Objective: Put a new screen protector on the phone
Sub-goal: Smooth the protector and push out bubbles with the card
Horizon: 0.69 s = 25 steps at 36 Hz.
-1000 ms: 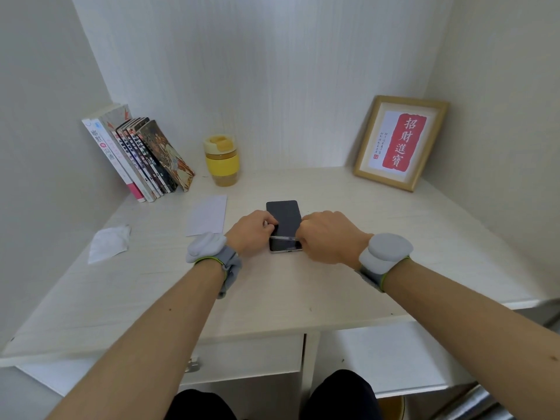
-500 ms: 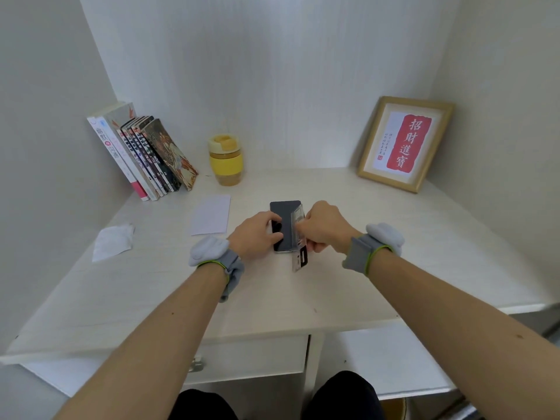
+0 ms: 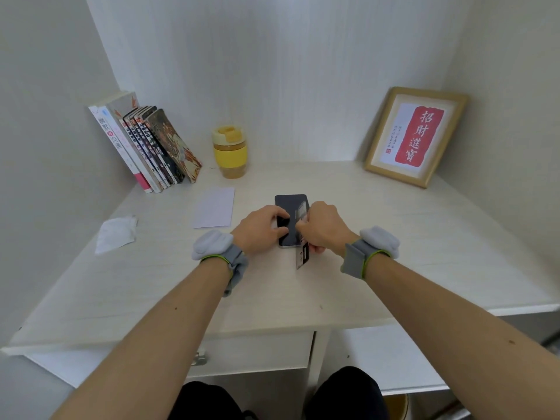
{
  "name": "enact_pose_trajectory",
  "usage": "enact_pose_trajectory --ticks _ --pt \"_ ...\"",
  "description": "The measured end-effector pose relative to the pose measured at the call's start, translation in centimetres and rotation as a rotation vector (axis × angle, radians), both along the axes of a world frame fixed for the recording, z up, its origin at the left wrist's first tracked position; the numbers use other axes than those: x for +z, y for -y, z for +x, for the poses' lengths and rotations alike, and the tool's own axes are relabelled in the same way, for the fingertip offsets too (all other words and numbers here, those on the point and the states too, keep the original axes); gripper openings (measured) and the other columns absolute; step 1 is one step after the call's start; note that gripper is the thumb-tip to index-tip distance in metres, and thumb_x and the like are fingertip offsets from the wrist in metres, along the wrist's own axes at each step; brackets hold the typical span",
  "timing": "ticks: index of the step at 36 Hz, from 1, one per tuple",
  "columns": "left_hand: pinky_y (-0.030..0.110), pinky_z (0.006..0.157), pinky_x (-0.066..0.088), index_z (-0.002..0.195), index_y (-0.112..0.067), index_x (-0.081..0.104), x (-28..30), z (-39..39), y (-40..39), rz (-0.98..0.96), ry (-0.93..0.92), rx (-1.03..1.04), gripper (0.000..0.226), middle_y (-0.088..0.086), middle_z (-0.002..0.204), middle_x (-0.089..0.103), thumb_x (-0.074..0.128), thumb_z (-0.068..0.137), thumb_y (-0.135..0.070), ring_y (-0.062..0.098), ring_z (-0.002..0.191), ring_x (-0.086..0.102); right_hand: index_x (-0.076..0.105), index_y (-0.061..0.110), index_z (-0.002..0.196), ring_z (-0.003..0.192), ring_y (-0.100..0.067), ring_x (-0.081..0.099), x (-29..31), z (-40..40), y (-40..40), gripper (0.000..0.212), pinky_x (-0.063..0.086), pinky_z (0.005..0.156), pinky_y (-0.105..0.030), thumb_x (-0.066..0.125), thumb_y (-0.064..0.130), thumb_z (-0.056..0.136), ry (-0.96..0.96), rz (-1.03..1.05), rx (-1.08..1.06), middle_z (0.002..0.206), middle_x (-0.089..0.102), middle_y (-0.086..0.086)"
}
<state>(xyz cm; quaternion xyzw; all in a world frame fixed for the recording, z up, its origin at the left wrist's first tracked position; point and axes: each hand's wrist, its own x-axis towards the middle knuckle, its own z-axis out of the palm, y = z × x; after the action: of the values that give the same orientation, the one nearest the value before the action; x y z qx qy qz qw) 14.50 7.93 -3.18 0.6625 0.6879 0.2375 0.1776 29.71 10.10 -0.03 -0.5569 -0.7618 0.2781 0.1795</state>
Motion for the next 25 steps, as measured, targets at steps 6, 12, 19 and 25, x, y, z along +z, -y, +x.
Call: enact_pose_trajectory --ticks 6,12,19,25 --pt "0.027 0.106 0.033 0.129 -0.022 0.055 0.0 0.0 -0.1 -0.01 -0.007 -0.006 0.038 -0.003 0.137 0.05 0.061 0.091 -0.024 0.017 0.127 0.045 0.05 0.006 0.062 0.031 -0.017 0.05 0.3 0.9 0.1 0.026 0.047 0.039 -0.023 0.048 0.005 0.088 -0.031 -0.04 -0.005 0.047 0.056 -0.01" --pt "0.024 0.105 0.031 0.129 -0.02 0.055 0.2 0.1 0.1 -0.005 -0.021 -0.015 0.038 -0.002 0.138 0.05 0.06 0.092 -0.023 0.016 0.128 0.045 0.048 0.006 0.06 0.029 -0.017 0.05 0.3 1.4 -0.1 0.028 0.052 0.046 -0.025 0.049 0.005 0.088 -0.032 -0.027 -0.029 0.039 0.053 -0.007" --pt "0.02 0.102 0.029 0.13 -0.019 0.055 0.3 0.1 0.2 -0.004 -0.025 -0.017 0.038 -0.002 0.138 0.05 0.06 0.092 -0.023 0.016 0.128 0.045 0.05 0.004 0.061 0.032 -0.019 0.052 0.2 1.7 -0.2 0.027 0.054 0.049 -0.028 0.049 0.005 0.088 -0.037 -0.026 -0.044 0.046 0.056 -0.011" --pt "0.018 0.1 0.028 0.13 -0.019 0.054 0.4 0.1 0.3 -0.016 -0.022 -0.019 0.038 -0.002 0.139 0.049 0.059 0.093 -0.023 0.015 0.128 0.044 0.05 0.005 0.063 0.037 -0.022 0.054 0.2 2.3 -0.4 0.025 0.055 0.051 -0.03 0.05 0.006 0.088 -0.027 -0.023 -0.054 0.049 0.056 -0.012"
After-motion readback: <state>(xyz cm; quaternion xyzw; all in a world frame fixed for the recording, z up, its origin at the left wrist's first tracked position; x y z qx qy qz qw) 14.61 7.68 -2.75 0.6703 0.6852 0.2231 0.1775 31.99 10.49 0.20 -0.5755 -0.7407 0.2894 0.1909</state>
